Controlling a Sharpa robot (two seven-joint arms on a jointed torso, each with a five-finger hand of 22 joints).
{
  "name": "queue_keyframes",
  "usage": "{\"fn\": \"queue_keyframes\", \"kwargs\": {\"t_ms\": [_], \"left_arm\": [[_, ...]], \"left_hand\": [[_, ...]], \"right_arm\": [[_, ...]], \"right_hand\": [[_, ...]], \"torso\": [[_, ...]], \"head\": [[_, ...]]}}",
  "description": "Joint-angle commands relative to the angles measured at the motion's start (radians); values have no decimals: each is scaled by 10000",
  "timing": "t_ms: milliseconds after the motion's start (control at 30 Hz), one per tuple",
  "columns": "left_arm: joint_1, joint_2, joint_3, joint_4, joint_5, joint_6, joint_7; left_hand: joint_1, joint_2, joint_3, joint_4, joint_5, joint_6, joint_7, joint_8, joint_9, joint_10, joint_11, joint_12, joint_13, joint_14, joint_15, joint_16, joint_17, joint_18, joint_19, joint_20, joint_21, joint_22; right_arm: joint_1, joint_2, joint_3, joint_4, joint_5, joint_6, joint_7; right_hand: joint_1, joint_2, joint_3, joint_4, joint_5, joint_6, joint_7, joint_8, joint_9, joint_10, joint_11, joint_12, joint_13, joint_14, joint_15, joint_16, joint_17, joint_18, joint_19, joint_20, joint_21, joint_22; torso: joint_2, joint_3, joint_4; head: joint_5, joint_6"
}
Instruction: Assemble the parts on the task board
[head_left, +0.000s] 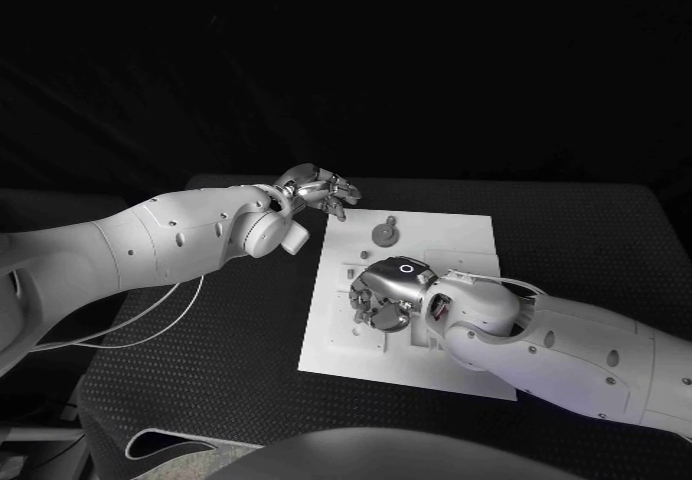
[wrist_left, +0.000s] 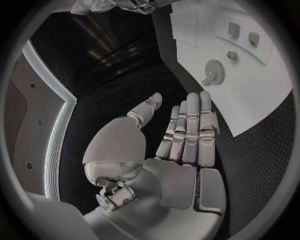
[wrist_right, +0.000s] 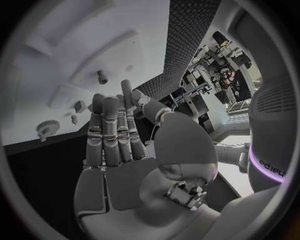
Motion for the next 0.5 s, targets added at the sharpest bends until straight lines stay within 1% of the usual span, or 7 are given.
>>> {"fn": "queue_keyframes", "kwargs": {"t_ms": [33,200,267,400,500], "left_arm": [[17,33,8,24,55,137,98],[17,46,8,22,55,143,97],[17,50,8,19,55,148,94],[17,57,8,10,55,159,94],[17,58,8,10,55,162,94]], "left_hand": [[-41,-34,-31,52,-14,-44,7,29,10,-49,37,47,-13,69,31,-34,11,221,82,-10,-45,-14],[-43,-35,-32,53,-14,-45,7,29,10,-50,37,46,-15,69,31,-37,14,220,81,-10,-45,-14],[-44,-34,-32,54,-14,-46,7,30,10,-51,37,46,-15,69,31,-38,16,220,81,-10,-45,-14],[-44,-35,-32,54,-14,-46,7,30,10,-51,37,46,-16,69,31,-40,18,221,81,-10,-45,-15],[-45,-33,-32,55,-14,-46,7,31,10,-51,37,46,-17,70,31,-41,20,221,80,-10,-45,-15]], "right_arm": [[-13,86,-27,-78,-318,317,137],[-28,211,-166,-218,-404,371,143],[-60,244,-182,-240,-405,374,154],[-104,297,-200,-263,-422,406,162],[-115,309,-206,-274,-428,437,164]], "right_hand": [[12,57,75,1,37,119,-75,77,205,82,-4,-1,14,35,-48,47,15,61,32,-6,41,232],[9,58,75,0,37,117,-74,75,206,81,-3,-4,15,31,-47,48,16,61,29,-6,41,232],[8,58,75,0,36,116,-74,73,207,81,-3,-6,15,29,-47,48,16,61,27,-6,41,232],[7,59,75,-1,36,115,-74,72,208,81,-3,-8,15,27,-47,49,16,61,25,-6,41,232],[6,59,75,-1,36,115,-74,71,209,81,-3,-10,16,25,-47,50,16,61,24,-6,42,233]], "torso": [[-1,6,-15],[-6,3,2],[-4,1,0],[-2,12,-6],[-6,7,-11]], "head": [[60,-43],[67,-72],[73,-82],[97,-113],[101,-120]]}}
